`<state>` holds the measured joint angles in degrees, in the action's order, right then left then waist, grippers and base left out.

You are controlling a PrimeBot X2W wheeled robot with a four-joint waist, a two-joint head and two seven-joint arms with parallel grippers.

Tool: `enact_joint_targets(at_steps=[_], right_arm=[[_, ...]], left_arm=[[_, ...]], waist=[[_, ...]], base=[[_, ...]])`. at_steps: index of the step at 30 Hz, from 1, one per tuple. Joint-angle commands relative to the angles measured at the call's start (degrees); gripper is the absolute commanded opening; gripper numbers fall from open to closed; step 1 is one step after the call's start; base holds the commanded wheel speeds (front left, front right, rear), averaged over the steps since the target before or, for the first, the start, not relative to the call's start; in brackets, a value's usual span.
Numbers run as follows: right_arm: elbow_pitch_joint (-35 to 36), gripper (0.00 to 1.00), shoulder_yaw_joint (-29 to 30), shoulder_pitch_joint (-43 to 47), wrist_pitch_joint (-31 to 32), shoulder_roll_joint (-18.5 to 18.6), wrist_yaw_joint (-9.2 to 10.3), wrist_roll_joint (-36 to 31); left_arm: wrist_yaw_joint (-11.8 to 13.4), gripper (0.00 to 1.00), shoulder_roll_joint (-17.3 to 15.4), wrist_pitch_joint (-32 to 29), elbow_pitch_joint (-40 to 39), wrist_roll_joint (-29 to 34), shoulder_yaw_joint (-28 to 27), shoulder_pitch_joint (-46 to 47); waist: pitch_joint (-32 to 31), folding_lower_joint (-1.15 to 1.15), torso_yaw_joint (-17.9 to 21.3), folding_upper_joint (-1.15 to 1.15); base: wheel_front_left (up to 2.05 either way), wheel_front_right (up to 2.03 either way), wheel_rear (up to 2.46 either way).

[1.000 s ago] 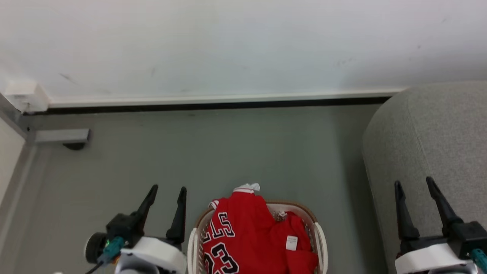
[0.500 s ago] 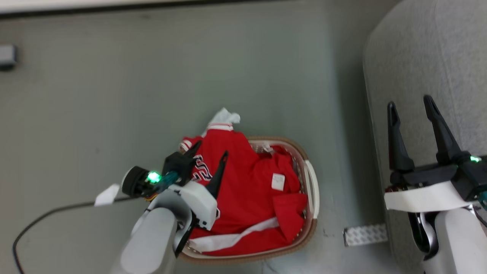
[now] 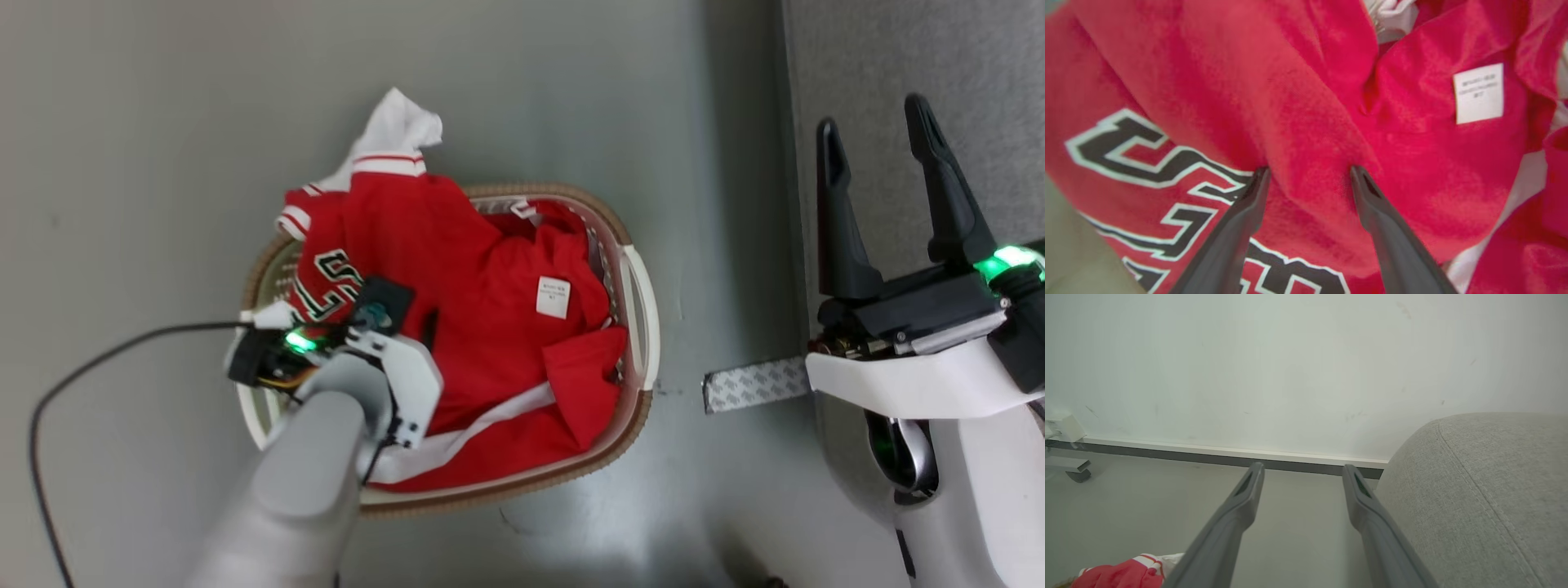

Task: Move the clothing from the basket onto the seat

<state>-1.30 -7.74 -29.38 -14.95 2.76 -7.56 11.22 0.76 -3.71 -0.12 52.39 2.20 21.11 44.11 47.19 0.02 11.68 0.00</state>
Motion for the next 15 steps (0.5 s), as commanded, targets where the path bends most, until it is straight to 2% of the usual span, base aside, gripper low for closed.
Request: enact_joint_targets(at_steps=[1,9,10,11,15], right_arm=[[1.40,1.00,-0.85,-1.35,-0.12,-0.01,0.13,0.94],[4.42,1.00,-3.02,-2.20,-0.12,0.01,0.13,1.51],[4.43,1.00,-3.11,-1.89,-0.12,0.01,0.13,1.51],[4.35,1.00,-3.00,-1.48,-0.12,0.01,0.14,1.52],[2.86,1.00,-1.99,0.57,-0.12,0.00,0.13,0.63]], left_arm=[[0.70,1.00,-1.17,-0.27,1.38,0.23,-0.27,1.83],[0.46,1.00,-1.60,1.96,6.04,-0.21,0.17,6.24],[0.22,0.32,-1.44,2.40,6.69,-0.35,0.35,6.62],[-0.22,0.00,-1.21,3.11,7.41,-0.69,0.49,6.67],[-0.72,0.00,-0.07,6.34,8.97,-2.36,0.42,6.83]], waist=[[3.80,-0.02,1.51,0.00],[7.02,-0.02,2.59,0.00],[7.05,-0.02,2.59,0.00],[6.95,-0.02,2.49,0.00],[5.01,-0.02,1.03,0.00]], base=[[0.00,0.00,0.00],[0.00,0.00,0.00],[0.00,0.00,0.00],[0.00,0.00,0.00],[0.00,0.00,0.00]])
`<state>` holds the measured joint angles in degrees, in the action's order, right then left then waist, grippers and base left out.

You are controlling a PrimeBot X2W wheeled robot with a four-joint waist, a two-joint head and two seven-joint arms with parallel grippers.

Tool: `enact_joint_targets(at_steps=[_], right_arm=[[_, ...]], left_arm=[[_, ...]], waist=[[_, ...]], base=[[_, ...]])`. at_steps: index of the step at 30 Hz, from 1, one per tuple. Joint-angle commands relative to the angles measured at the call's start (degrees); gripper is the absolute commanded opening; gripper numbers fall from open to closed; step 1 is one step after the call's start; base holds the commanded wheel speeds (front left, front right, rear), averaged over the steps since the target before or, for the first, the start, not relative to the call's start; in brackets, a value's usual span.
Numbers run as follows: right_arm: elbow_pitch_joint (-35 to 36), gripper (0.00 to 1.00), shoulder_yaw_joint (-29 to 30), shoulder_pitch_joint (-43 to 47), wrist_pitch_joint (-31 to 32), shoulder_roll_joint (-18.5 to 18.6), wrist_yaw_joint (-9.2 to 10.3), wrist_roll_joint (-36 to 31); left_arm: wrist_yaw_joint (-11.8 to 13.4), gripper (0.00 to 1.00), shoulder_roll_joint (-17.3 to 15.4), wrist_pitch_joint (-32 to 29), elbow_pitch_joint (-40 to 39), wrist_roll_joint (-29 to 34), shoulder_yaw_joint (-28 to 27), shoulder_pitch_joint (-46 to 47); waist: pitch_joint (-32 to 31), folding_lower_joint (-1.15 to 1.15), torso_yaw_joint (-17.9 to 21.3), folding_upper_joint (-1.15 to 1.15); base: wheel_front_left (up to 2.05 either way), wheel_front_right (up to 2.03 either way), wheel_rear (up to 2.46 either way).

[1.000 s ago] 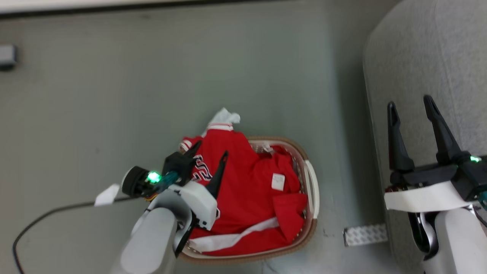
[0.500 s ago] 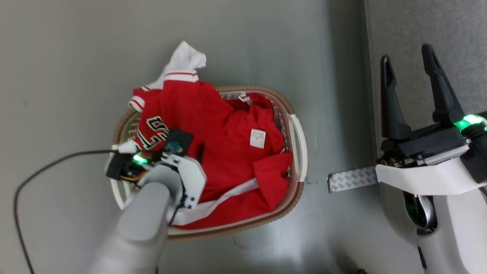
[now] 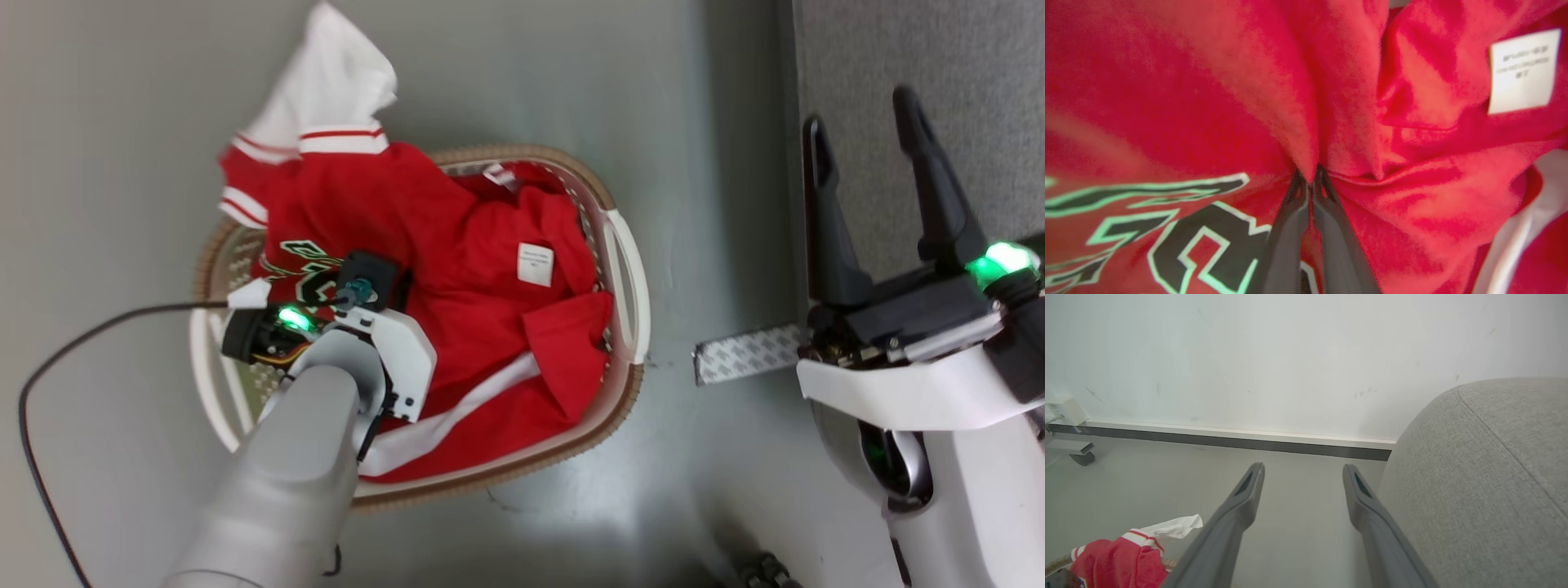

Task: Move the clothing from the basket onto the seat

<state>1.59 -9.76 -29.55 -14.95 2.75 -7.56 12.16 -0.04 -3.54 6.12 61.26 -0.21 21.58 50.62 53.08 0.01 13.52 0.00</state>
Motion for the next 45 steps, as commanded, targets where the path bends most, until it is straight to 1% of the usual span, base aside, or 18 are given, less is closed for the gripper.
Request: enact_joint_targets(at_steps=[1,6,8,10,13,15,23,28,32,37,45], right_arm=[[-0.56,1.00,0.28,1.03,-0.12,0.02,0.14,-0.51],[-3.17,1.00,1.29,3.11,-0.12,0.03,0.13,-0.86],[-4.16,1.00,1.66,3.75,-0.12,0.04,0.14,-0.88],[-5.01,1.00,2.08,4.51,-0.12,0.04,0.13,-1.08],[-6.48,1.00,3.07,6.72,-0.12,0.06,0.13,-1.32],[-7.28,1.00,3.88,8.33,-0.12,0.06,0.13,-1.79],[-10.44,1.00,6.81,16.17,-0.11,0.09,0.14,-4.20],[-11.95,1.00,8.24,21.49,-0.12,0.09,0.13,-4.77],[-12.73,1.00,8.50,25.44,-0.12,0.08,0.13,-5.02],[-13.38,1.00,7.85,29.70,-0.12,0.08,0.13,-5.55],[-12.67,1.00,7.00,33.94,-0.12,0.09,0.13,-6.09]], left_arm=[[-0.41,0.00,-0.08,0.98,0.32,-0.59,0.00,0.14],[-2.61,0.00,0.49,4.25,0.64,-3.98,0.91,-2.03],[-3.82,0.00,0.57,4.70,-0.67,-6.68,2.27,-3.27],[-4.49,0.00,0.57,4.88,-2.46,-9.02,3.88,-4.68],[-4.91,0.00,0.56,5.04,-5.27,-13.12,6.40,-7.80],[-4.72,0.00,0.55,5.20,-7.40,-15.62,7.91,-9.70],[-2.32,0.00,0.59,4.66,-15.58,-24.31,11.33,-17.10],[-0.29,0.00,0.58,4.10,-21.05,-27.33,11.98,-20.75],[1.70,0.00,0.17,3.41,-24.88,-28.33,11.12,-23.31],[3.84,0.00,-1.36,1.31,-30.03,-29.30,10.20,-25.50],[6.19,0.00,-5.25,-2.54,-39.93,-29.16,9.36,-26.98]], waist=[[-1.70,-0.01,-1.26,0.00],[-7.37,-0.01,-3.31,0.00],[-9.74,-0.01,-3.93,0.00],[-12.21,-0.01,-4.71,0.00],[-16.91,-0.01,-6.24,0.00],[-20.24,-0.01,-7.38,0.00],[-34.19,-0.01,-11.32,0.00],[-42.51,-0.01,-12.88,0.00],[-48.21,-0.01,-13.43,0.00],[-53.32,-0.01,-13.64,0.00],[-57.15,-0.01,-13.50,0.00]], base=[[0.00,0.00,0.00],[0.00,0.00,0.00],[0.00,0.00,0.00],[0.00,0.00,0.00],[0.00,0.00,0.00],[0.00,0.00,0.00],[0.00,0.00,0.00],[0.00,0.00,0.00],[0.00,0.00,0.00],[0.00,0.00,0.00],[0.00,0.00,0.00]])
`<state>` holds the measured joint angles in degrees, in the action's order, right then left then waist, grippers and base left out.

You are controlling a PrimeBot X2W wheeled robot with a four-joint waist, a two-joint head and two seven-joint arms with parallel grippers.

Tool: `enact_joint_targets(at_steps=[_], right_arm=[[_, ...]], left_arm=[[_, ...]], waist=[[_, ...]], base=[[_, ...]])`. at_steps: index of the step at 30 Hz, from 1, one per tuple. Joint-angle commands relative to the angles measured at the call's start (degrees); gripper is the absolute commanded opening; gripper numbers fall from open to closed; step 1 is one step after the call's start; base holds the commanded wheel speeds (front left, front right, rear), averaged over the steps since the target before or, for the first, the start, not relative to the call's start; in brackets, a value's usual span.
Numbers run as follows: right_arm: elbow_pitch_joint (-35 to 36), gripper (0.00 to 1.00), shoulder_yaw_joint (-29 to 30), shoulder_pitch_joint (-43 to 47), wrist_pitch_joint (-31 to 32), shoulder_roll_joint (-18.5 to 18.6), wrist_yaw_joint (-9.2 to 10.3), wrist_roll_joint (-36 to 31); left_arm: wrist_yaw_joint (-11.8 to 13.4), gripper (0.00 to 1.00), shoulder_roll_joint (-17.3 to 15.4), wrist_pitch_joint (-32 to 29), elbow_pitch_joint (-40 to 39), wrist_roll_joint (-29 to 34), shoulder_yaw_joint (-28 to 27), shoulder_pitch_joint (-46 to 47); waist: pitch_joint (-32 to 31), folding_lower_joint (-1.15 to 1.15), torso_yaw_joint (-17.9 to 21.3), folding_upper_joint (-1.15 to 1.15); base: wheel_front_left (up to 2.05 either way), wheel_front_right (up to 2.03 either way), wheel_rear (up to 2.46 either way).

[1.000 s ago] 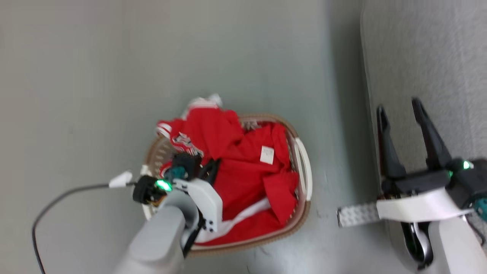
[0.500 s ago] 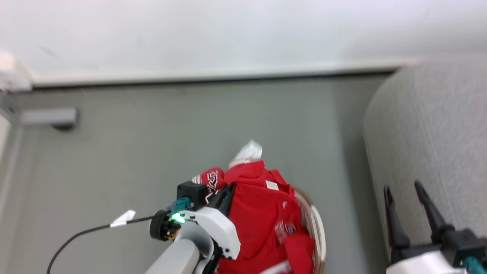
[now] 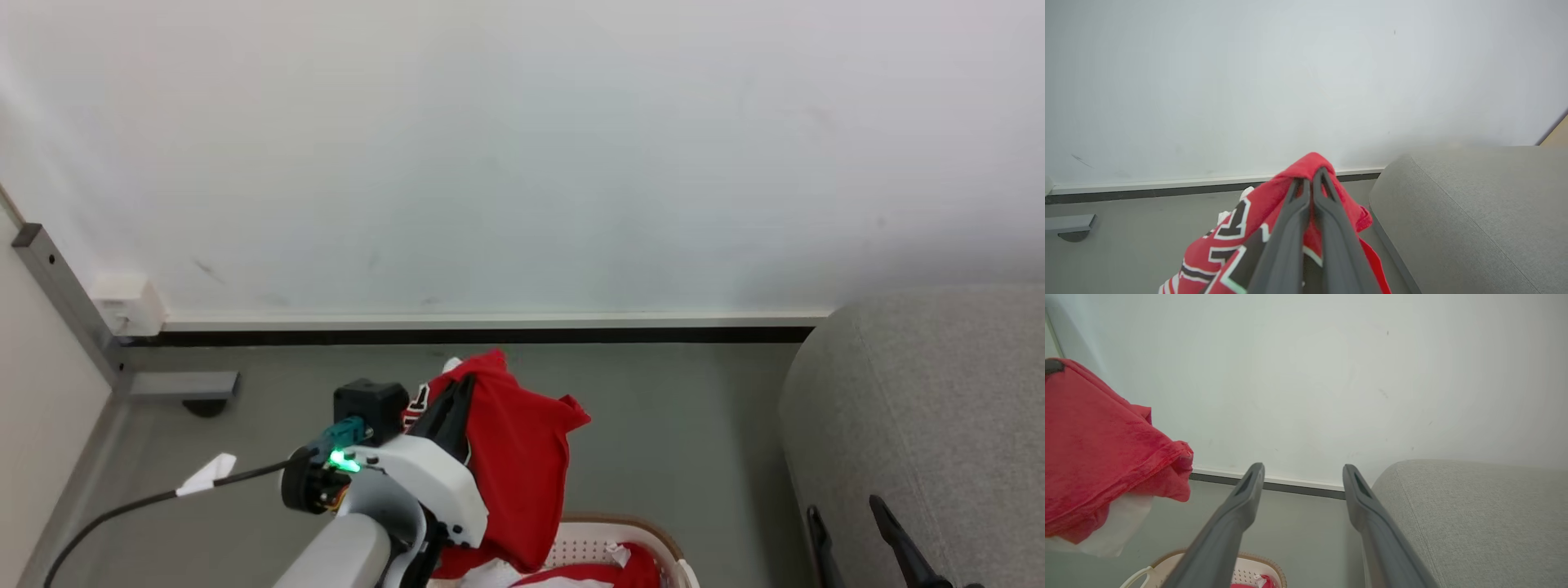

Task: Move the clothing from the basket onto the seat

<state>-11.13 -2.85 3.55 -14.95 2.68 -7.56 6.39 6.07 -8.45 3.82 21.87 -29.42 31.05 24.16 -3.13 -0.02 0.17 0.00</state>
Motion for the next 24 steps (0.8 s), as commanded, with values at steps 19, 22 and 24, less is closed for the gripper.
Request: enact_joint_targets(at_steps=[19,22,24], right_arm=[[7.28,1.00,-19.00,-7.16,3.38,10.65,0.14,5.79],[8.23,1.00,-24.31,-10.70,5.58,14.88,0.14,8.26],[8.45,1.00,-27.40,-13.37,7.08,17.56,0.14,9.96]], left_arm=[[-0.99,0.00,-0.74,-8.75,-16.19,1.71,6.21,1.61],[-1.91,0.00,-0.05,-9.36,-16.45,2.41,8.30,1.96],[-2.37,0.00,0.40,-9.53,-16.61,2.73,9.43,2.18]], waist=[[-0.16,0.02,0.54,0.00],[0.16,0.02,0.70,0.00],[0.28,0.02,0.72,0.00]], base=[[0.00,0.00,0.00],[0.00,0.00,0.00],[0.00,0.00,0.00]])
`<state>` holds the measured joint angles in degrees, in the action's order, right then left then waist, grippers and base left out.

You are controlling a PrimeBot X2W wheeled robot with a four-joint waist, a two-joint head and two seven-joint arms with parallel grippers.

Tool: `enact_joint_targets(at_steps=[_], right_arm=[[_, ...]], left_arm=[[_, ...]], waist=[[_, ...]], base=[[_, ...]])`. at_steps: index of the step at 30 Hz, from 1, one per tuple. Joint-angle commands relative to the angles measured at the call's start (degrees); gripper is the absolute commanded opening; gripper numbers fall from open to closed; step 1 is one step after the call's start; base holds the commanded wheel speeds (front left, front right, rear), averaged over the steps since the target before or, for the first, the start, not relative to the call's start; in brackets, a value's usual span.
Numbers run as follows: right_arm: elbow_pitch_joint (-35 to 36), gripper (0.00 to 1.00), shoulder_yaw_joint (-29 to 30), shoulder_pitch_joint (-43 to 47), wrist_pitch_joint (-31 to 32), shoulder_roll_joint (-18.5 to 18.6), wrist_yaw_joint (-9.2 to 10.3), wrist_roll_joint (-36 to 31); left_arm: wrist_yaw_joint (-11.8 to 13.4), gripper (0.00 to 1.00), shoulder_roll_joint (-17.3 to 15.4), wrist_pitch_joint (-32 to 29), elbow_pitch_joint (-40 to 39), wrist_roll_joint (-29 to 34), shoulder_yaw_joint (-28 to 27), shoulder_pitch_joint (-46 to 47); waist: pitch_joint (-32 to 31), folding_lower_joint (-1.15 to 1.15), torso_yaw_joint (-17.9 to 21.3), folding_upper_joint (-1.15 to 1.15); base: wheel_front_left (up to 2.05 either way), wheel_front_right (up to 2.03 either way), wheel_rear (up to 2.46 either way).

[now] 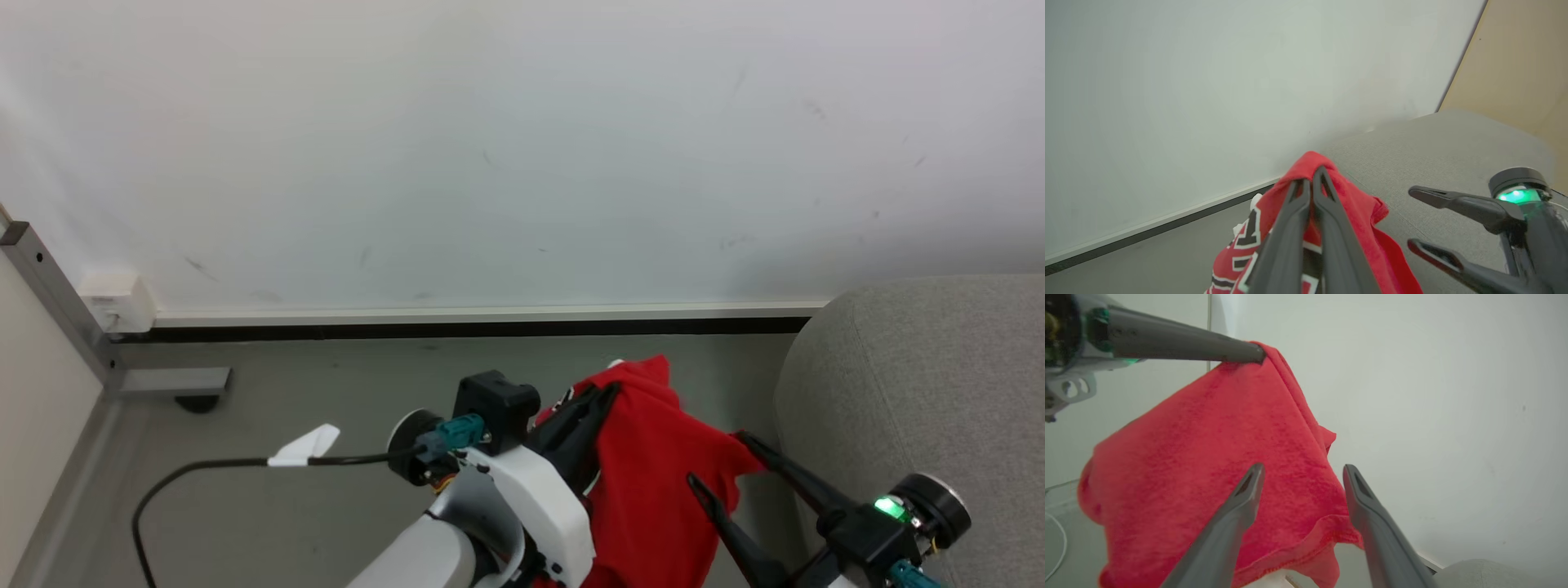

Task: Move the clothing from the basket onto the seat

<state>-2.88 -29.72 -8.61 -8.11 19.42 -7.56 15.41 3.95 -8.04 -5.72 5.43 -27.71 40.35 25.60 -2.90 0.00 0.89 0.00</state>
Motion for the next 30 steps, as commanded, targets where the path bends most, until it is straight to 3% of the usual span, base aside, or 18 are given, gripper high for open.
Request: enact_joint_targets(at_steps=[1,7,14,15,16,23,24,25,26,27,28,30], right_arm=[[0.36,1.00,-1.92,-2.61,0.91,2.01,0.14,1.54],[-0.68,1.00,-9.47,-9.66,4.57,6.23,0.14,7.02],[-6.21,1.00,-16.22,-14.86,5.91,5.55,0.14,13.64],[-6.96,0.73,-17.03,-15.44,5.52,4.94,0.13,15.10],[-7.77,0.00,-17.55,-15.86,5.21,4.50,0.13,16.40],[-11.15,0.00,-19.24,-17.20,0.78,4.07,0.14,20.78],[-11.57,0.00,-19.29,-17.28,0.48,4.11,0.14,21.15],[-11.86,0.00,-19.34,-17.38,0.21,4.13,0.14,21.49],[-12.13,0.00,-19.25,-17.54,-0.24,4.17,0.14,21.73],[-12.43,0.00,-19.04,-17.74,-0.64,4.28,0.14,21.80],[-12.68,0.00,-18.89,-17.84,-0.97,4.34,0.14,21.91],[-12.91,0.00,-18.62,-18.11,-1.56,4.36,0.14,22.11]], left_arm=[[-0.30,0.00,0.26,0.00,-0.22,1.17,0.57,0.79],[-1.40,0.00,1.47,-0.32,-0.14,0.75,3.08,0.55],[-1.74,0.00,2.40,-0.49,-0.06,0.03,4.56,0.46],[-1.79,0.00,2.48,-0.42,0.08,-0.06,4.68,0.42],[-1.80,0.00,2.55,-0.34,0.28,-0.23,4.80,0.33],[-1.52,0.00,2.11,0.09,1.34,-0.18,5.09,-0.23],[-1.34,0.04,2.05,0.36,1.57,-0.18,5.02,-0.30],[-1.12,0.17,1.92,0.62,1.76,0.13,4.92,-0.25],[-1.02,0.45,1.84,1.05,1.95,0.49,4.87,-0.23],[-0.88,0.93,1.76,1.38,2.18,0.68,4.83,-0.32],[-0.70,1.00,1.60,1.62,2.46,0.80,4.83,-0.50],[-0.51,1.00,1.29,1.95,2.95,1.10,4.88,-0.81]], waist=[[0.10,0.00,0.02,0.00],[0.27,0.00,0.26,0.00],[0.20,0.00,0.25,0.00],[0.19,0.00,0.21,0.00],[0.16,0.00,0.13,0.00],[0.05,0.00,-0.33,0.00],[0.04,0.00,-0.32,0.00],[0.04,0.00,-0.29,0.00],[0.04,0.00,-0.23,0.00],[0.02,0.00,-0.14,0.00],[-0.02,0.00,-0.03,0.00],[-0.01,0.00,0.28,0.00]], base=[[0.00,0.00,0.00],[0.00,0.00,0.00],[0.00,0.00,0.00],[0.00,0.00,0.00],[0.00,0.00,0.00],[0.00,0.00,0.00],[0.00,0.00,0.00],[0.00,0.00,0.00],[0.00,0.00,0.00],[0.00,0.00,0.00],[0.00,0.00,0.00],[0.00,0.00,0.00]])
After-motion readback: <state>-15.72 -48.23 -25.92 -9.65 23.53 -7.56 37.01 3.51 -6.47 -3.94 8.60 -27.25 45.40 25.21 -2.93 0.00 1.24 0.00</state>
